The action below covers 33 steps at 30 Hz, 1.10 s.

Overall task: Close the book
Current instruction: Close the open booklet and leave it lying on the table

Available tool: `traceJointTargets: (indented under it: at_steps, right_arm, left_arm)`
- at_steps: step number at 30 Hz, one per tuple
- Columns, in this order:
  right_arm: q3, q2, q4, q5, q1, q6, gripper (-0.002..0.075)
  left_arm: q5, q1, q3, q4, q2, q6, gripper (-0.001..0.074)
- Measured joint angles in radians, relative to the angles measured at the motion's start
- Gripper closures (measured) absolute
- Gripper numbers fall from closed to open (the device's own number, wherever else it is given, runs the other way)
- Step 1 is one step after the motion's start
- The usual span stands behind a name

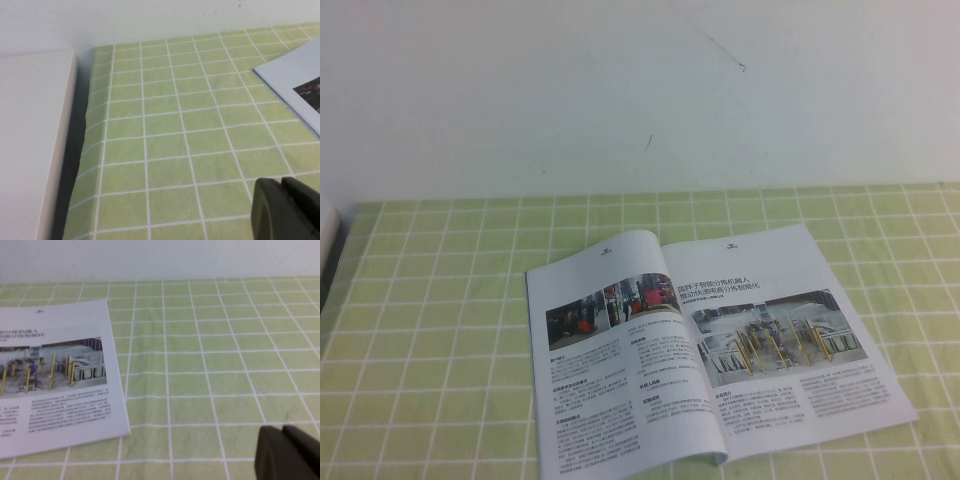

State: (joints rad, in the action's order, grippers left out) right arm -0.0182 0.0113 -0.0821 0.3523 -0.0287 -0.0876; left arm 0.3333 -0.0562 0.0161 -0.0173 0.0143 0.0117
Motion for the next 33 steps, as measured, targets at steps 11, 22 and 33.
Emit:
traceJointTargets:
  at_steps: [11, 22, 33]
  right_arm:
    - [0.000, 0.000, 0.000, -0.005, 0.000, 0.000, 0.0729]
    - [-0.011, 0.000, 0.000, -0.538, 0.000, -0.011, 0.0729]
    - [-0.011, 0.000, 0.027, -1.076, 0.000, -0.017, 0.0729]
  left_arm:
    - [-0.004, 0.000, 0.000, 0.050, 0.000, 0.027, 0.0738]
    - [-0.624, 0.000, 0.007, 0.050, 0.000, 0.033, 0.0738]
    - [-1.191, 0.000, 0.007, 0.050, 0.000, 0.042, 0.0738]
